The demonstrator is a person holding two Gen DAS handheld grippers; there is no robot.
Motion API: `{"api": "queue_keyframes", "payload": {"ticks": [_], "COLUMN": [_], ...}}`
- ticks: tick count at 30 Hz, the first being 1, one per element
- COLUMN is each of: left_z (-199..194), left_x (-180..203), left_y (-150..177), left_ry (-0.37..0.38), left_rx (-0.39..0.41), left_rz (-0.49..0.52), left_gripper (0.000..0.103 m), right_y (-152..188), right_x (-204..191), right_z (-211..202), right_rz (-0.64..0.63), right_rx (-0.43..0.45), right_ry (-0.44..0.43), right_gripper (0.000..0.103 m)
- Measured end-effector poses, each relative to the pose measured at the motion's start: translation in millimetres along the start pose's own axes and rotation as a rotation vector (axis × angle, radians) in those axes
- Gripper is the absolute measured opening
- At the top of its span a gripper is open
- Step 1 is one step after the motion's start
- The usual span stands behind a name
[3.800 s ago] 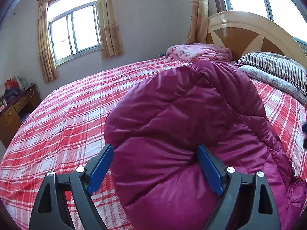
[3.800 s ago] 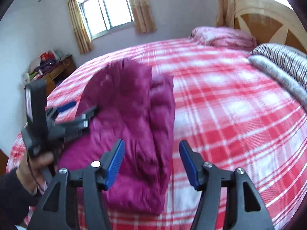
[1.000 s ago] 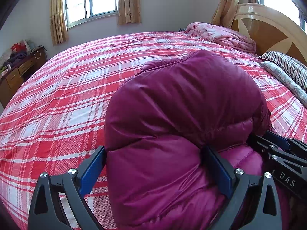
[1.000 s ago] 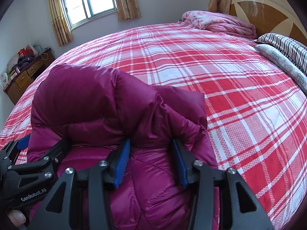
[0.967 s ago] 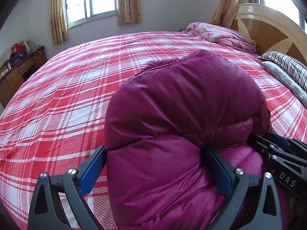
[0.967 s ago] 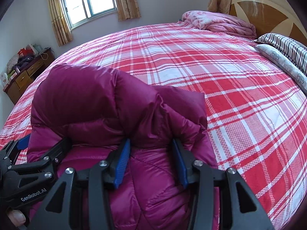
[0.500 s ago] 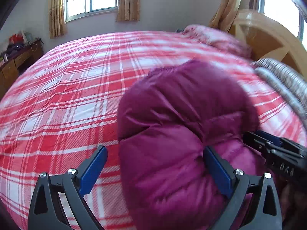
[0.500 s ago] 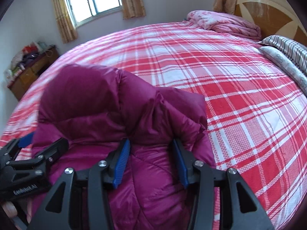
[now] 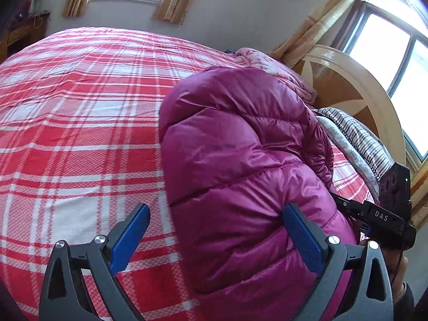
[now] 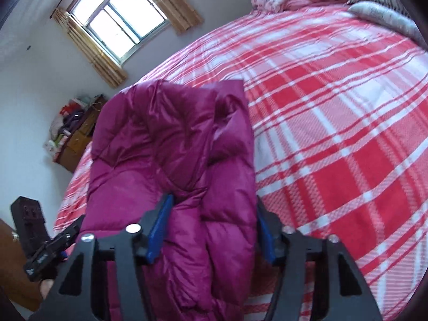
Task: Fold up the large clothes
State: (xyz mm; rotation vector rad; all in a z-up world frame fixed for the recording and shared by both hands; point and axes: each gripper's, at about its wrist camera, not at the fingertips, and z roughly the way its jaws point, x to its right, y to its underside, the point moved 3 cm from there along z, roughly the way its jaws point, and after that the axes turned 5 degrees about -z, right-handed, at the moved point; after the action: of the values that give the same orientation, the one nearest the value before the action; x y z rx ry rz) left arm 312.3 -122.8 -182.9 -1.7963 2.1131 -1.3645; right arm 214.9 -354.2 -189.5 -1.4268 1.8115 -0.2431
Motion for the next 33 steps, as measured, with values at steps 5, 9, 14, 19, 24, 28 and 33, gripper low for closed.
{"api": "queue_keyframes", "payload": {"ticks": [5,9,14,19,24,28,33], "left_z": [8,-9,-43,-88,-134,-162,-193], "left_x": [5,19,19,-2,-41,-76,-112], "left_y": [1,2,2,1,-2,-4,-2], "left_ry": [0.090,0.074,-0.007,-0.094,-0.172,-0.248,-0.340], "left_rx": [-0.039,-0.031,-0.030,0.034,0.092,0.123,0.156], "left_rz": [-0.030,0.061,0.092,0.106,0.085,0.060,0.033], "left_gripper": [0.077,0.050,0.041,0.041,0.041,0.041,0.041], "right_y": [6,11,20,24,28,37,46], "right_x": [2,-15,-49,-98,-148,-191,-235], "right_z": [2,-10,-21,-11,12,38,71], "right_rz": [0.042,-0.013,-0.063,-0.117,-0.168,-0.216,-0.265], "right_rx": [-0.008,0.020,0.048,0.036,0.000,-0.044,-0.094], "right_ry": [-0.093,-0.062,-0.064,-0.118,-0.189,-0.234,-0.286], "right_gripper": [0.037,0.023,0.021,0.020,0.020,0.020,0.020]}}
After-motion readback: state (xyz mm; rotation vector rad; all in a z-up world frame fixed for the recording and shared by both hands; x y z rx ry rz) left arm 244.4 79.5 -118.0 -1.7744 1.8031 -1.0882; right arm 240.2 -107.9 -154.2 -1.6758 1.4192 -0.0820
